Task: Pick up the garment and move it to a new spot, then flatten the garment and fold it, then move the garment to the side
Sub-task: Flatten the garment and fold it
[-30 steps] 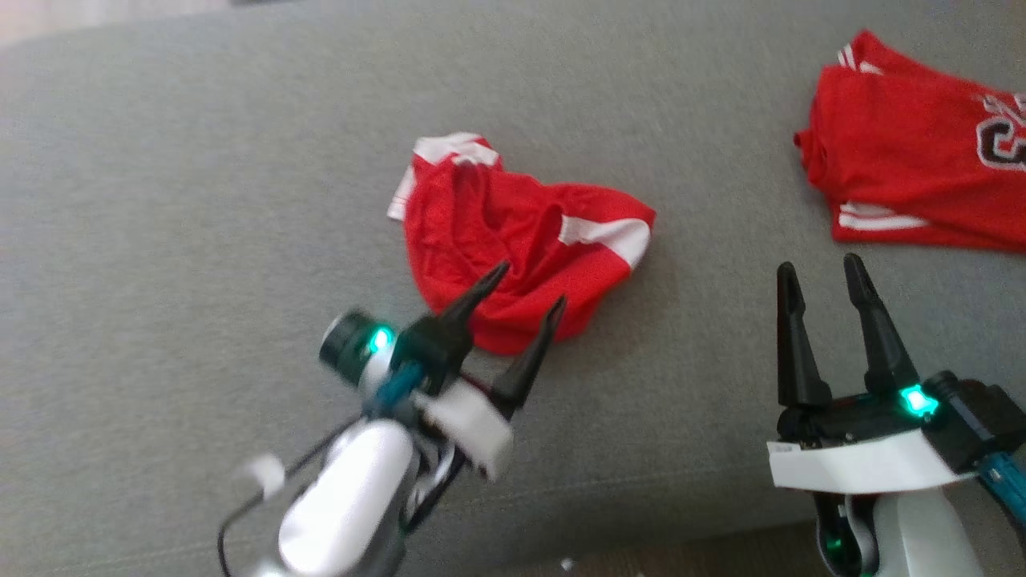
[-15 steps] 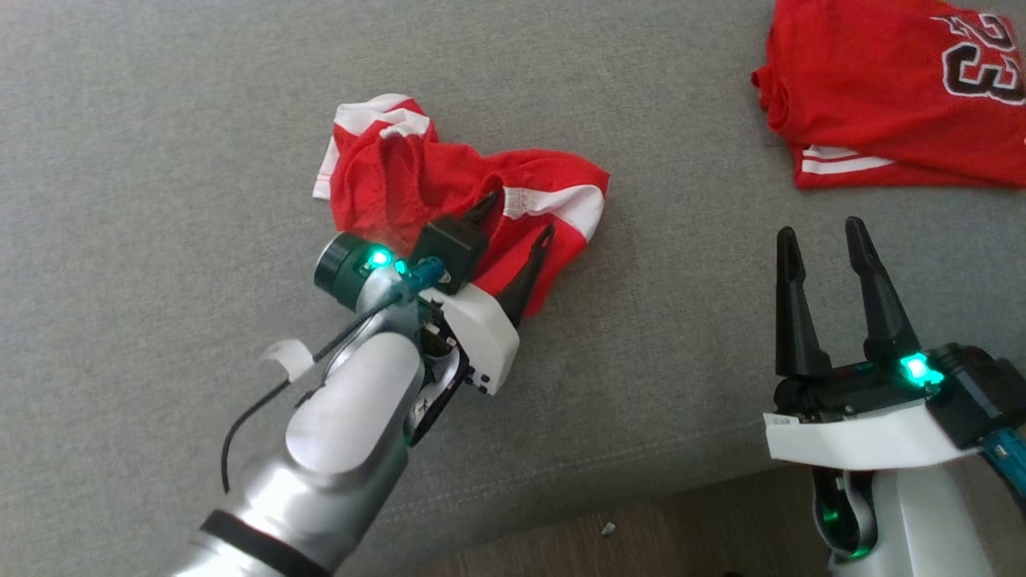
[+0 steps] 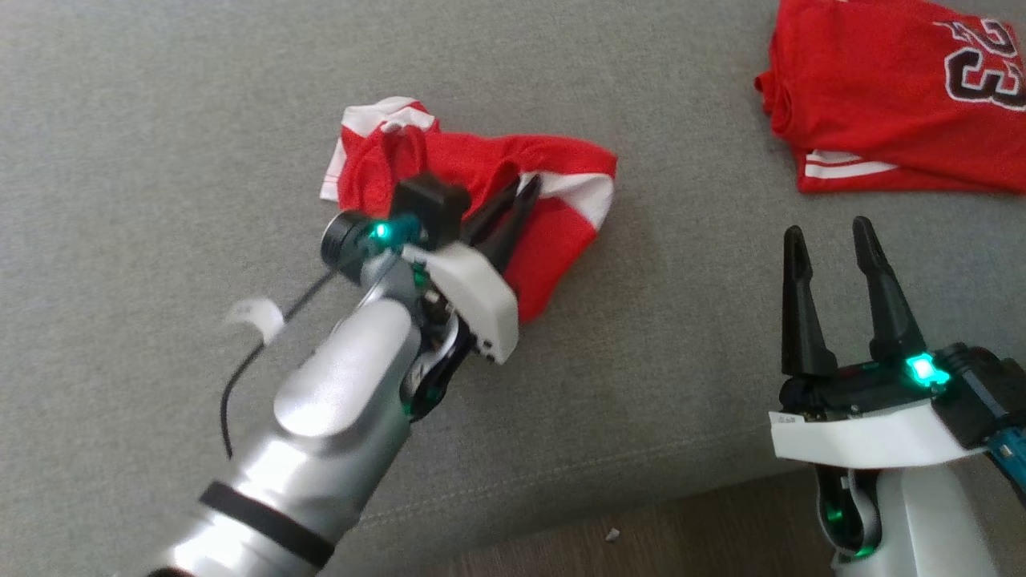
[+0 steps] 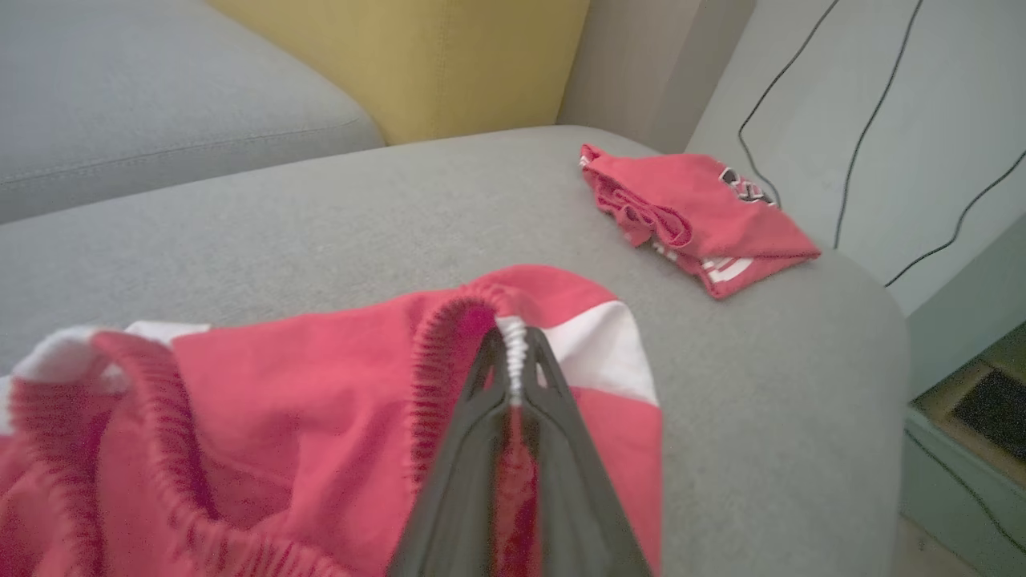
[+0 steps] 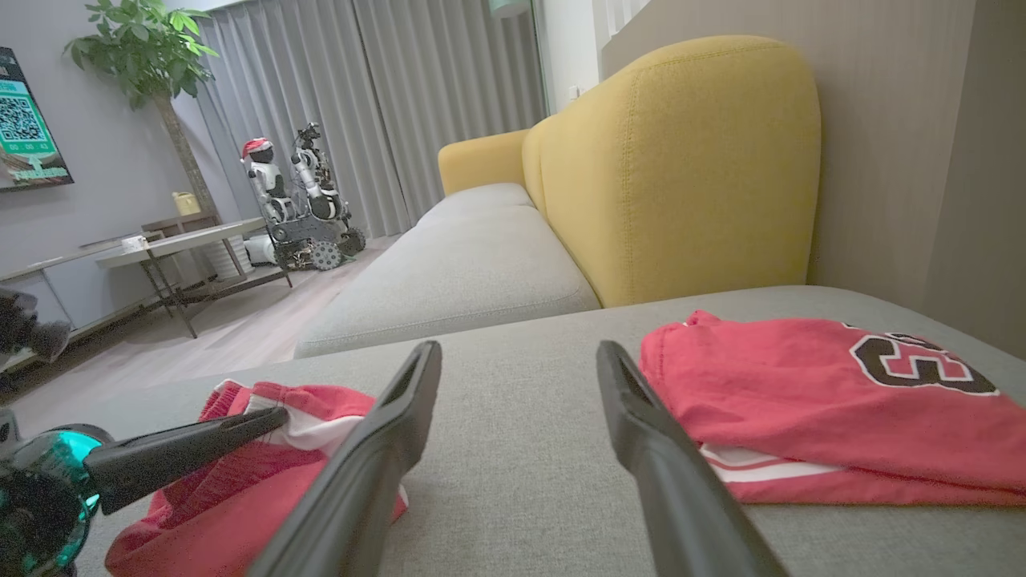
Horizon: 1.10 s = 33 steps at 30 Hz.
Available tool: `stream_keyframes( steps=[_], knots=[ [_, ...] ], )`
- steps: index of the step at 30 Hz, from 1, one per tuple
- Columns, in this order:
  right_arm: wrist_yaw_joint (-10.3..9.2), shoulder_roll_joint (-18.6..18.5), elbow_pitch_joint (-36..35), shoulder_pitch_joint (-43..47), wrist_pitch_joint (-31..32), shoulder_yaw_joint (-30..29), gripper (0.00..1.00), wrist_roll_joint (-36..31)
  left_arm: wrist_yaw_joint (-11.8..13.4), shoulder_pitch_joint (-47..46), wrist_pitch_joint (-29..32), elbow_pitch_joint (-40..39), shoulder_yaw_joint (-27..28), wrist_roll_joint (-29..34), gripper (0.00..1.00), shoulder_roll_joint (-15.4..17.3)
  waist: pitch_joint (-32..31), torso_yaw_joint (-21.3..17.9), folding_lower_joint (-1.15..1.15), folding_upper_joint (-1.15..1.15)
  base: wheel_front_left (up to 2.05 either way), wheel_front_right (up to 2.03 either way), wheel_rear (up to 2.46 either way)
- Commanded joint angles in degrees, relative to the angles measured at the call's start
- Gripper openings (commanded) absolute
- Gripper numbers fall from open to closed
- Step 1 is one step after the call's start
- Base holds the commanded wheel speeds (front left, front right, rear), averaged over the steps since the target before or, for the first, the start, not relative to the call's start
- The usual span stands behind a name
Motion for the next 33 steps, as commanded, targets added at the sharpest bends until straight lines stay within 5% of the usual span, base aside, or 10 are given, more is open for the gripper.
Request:
stream_keyframes(
  steps=[1, 12, 19, 25, 33],
  knots=[
    [0.35, -0.1, -1.6, -1.4, -0.2, 1.2, 1.0, 0.4, -0.8, -4.3, 0.8, -2.9, 1.3, -2.0, 0.0, 0.2, -0.7, 0.6, 0.0, 0.0, 0.0, 0.0, 0.0],
    [0.35, -0.1, -1.5, -0.7, -0.2, 0.0, 1.0, 0.1, -3.2, -17.3, 12.1, -19.2, 4.3, -19.2, 0.0, 0.8, -4.3, 4.8, 0.0, 0.0, 0.0, 0.0, 0.0],
    [0.35, -0.1, -2.0, 0.1, -0.2, -0.1, 1.0, -1.4, -1.1, -4.0, 18.1, -27.7, 9.1, -25.6, 0.0, 13.5, -3.9, 7.5, 0.0, 0.0, 0.0, 0.0, 0.0],
    [0.35, -0.1, 2.2, 0.1, -0.2, 1.1, 1.0, -0.5, 0.5, 12.0, 12.3, -26.9, 12.8, -26.6, 0.0, 21.1, -0.8, 9.7, 0.0, 0.0, 0.0, 0.0, 0.0],
    [0.35, -2.7, 16.0, -5.0, 0.2, 2.3, 1.0, 6.2, -0.8, 16.3, 5.2, -19.9, 14.0, -26.7, 0.0, 20.3, 0.9, 13.1, 0.0, 0.0, 0.0, 0.0, 0.0]
  ],
)
